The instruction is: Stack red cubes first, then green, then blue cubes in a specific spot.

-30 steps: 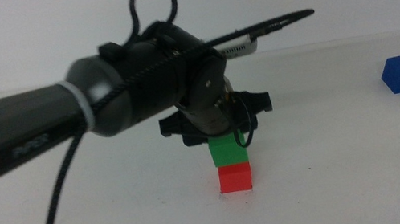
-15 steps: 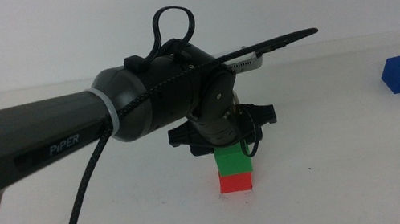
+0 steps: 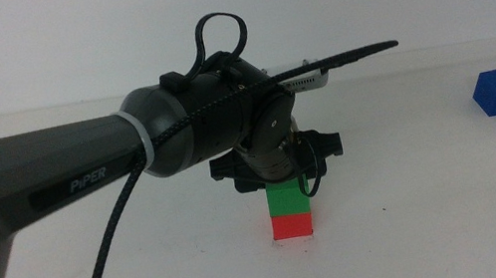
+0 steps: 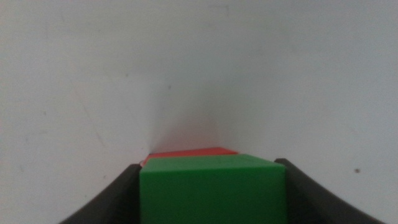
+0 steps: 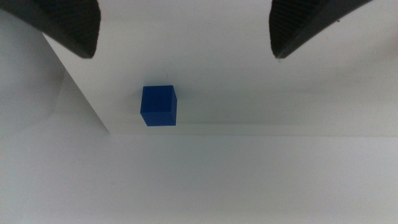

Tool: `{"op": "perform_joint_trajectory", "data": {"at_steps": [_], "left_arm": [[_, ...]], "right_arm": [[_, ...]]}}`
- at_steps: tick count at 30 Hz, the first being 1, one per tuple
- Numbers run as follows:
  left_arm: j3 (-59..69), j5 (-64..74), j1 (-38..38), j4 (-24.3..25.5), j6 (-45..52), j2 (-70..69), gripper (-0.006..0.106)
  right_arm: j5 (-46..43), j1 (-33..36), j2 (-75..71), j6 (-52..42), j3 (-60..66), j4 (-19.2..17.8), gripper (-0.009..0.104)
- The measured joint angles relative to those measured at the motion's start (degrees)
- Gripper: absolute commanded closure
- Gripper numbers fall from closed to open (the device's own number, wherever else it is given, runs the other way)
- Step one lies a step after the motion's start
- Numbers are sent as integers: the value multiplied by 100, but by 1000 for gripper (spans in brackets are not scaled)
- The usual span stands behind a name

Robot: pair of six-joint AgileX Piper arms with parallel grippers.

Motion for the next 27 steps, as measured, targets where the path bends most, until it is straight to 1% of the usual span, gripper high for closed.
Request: {"op": "perform_joint_trajectory", "data": {"at_steps": [9,14,17,20,22,25,27], "left_arm": [[0,208,0,176,89,33,20],[9,-147,0,196,599,-359,19],[9,-344,0,219,1092,-1152,19],[9,-508,0,-132,1856,-2079,19],[9,-421,0,-515,2818,-2756,19],[9,57,0,-1009,4081,-3696,19],[9,607,22,-1247,4735,-4233,19]], "right_arm": [[0,0,0,0,0,0,2],[0,0,0,0,0,0,2],[0,0,0,0,0,0,2],[0,0,0,0,0,0,2],[0,0,0,0,0,0,2],[0,0,0,0,0,0,2],[0,0,0,0,0,0,2]]}}
